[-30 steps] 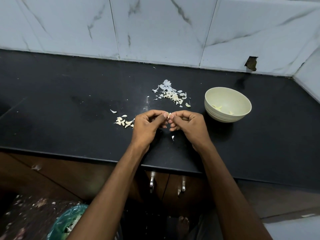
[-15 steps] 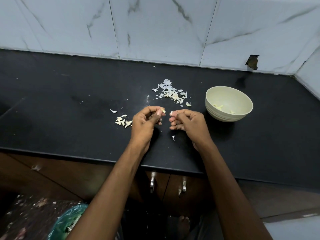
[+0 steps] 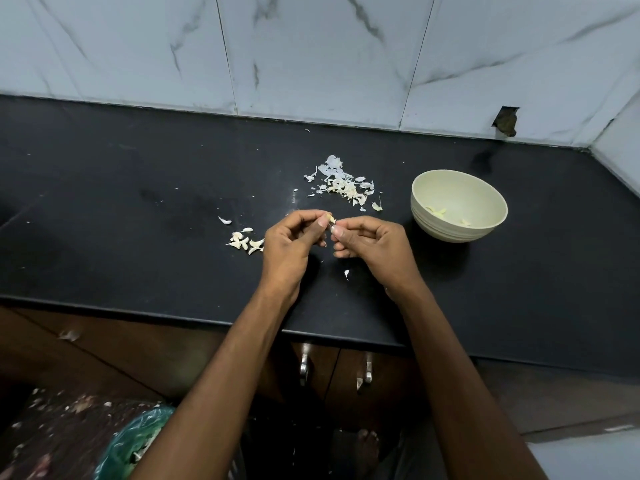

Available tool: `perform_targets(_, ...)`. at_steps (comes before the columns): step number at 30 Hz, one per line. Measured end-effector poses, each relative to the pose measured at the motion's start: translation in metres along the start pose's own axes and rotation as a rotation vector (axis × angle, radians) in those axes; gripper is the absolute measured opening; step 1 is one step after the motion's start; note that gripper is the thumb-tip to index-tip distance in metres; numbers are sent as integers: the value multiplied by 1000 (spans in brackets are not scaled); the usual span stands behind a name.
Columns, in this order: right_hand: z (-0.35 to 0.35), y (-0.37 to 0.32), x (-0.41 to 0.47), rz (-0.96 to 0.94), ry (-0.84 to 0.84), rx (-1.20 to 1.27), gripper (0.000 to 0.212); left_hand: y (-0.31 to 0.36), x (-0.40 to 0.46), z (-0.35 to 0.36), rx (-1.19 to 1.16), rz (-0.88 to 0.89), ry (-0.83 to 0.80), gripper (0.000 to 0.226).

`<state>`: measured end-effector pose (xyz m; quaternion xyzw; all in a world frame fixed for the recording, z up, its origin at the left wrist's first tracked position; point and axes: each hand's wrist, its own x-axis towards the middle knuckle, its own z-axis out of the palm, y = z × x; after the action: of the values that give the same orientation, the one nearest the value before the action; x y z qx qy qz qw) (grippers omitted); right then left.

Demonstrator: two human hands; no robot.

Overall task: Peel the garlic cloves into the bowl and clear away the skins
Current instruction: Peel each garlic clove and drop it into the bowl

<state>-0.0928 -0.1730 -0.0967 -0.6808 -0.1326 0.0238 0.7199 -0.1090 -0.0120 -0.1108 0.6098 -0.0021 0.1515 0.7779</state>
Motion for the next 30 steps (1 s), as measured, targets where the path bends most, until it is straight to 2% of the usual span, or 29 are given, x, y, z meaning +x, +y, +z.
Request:
perform_targets(9, -1, 0, 1, -59, 73, 6, 14, 1, -5, 5, 130, 53, -37, 6)
perform_targets(24, 0, 1, -2, -76, 88, -32, 9, -4, -12, 7, 468, 272, -14, 18)
perform_targets(30, -1, 2, -4, -86, 72, -80, 11, 2, -16, 9, 586, 372, 18, 16)
